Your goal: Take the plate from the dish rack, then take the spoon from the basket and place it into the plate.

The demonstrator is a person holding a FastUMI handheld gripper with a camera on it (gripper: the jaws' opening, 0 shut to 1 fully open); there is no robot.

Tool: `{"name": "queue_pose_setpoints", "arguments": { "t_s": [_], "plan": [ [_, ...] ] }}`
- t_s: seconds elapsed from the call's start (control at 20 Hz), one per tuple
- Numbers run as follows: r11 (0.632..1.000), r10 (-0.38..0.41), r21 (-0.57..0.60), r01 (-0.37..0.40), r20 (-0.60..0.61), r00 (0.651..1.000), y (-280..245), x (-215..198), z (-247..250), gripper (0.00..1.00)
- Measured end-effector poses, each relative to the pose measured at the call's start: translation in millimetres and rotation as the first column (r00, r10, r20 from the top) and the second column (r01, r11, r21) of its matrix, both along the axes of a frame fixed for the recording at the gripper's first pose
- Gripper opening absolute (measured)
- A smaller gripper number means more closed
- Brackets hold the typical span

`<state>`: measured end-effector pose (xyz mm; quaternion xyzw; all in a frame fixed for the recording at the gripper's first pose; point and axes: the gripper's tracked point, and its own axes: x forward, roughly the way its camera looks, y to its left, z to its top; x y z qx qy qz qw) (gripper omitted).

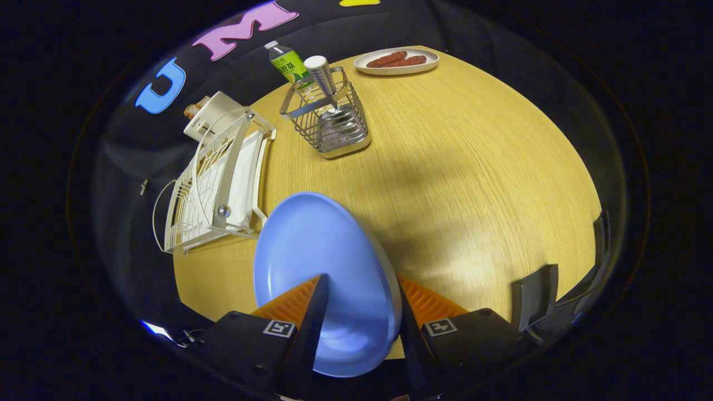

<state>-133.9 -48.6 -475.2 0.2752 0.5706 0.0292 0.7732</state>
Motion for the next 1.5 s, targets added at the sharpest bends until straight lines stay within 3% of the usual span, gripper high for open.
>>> {"name": "queue_pose_setpoints", "arguments": {
  "t_s": [0.15, 0.5, 0.8, 1.05, 1.25, 1.35, 1.45, 1.5],
  "plan": [
    [0.994, 0.012, -0.109, -0.01, 0.025, 1.0, -21, 3, -2, 0.69],
    [0.988, 0.023, -0.156, -0.001, 0.139, 0.99, -48, 25, 36, 0.72],
    [0.955, 0.146, -0.295, -0.036, 0.358, 0.922, -84, 90, 102, 0.72],
    [0.942, 0.223, -0.32, -0.098, 0.381, 0.898, -83, 132, 102, 0.72],
    [0.948, 0.242, -0.285, -0.142, 0.358, 0.902, -66, 153, 83, 0.65],
    [0.95, 0.245, -0.274, -0.151, 0.351, 0.904, -59, 160, 77, 0.51],
    [0.952, 0.244, -0.264, -0.158, 0.332, 0.911, -54, 164, 68, 0.48],
    [0.949, 0.245, -0.271, -0.16, 0.314, 0.917, -55, 165, 61, 0.41]
  ]
}}
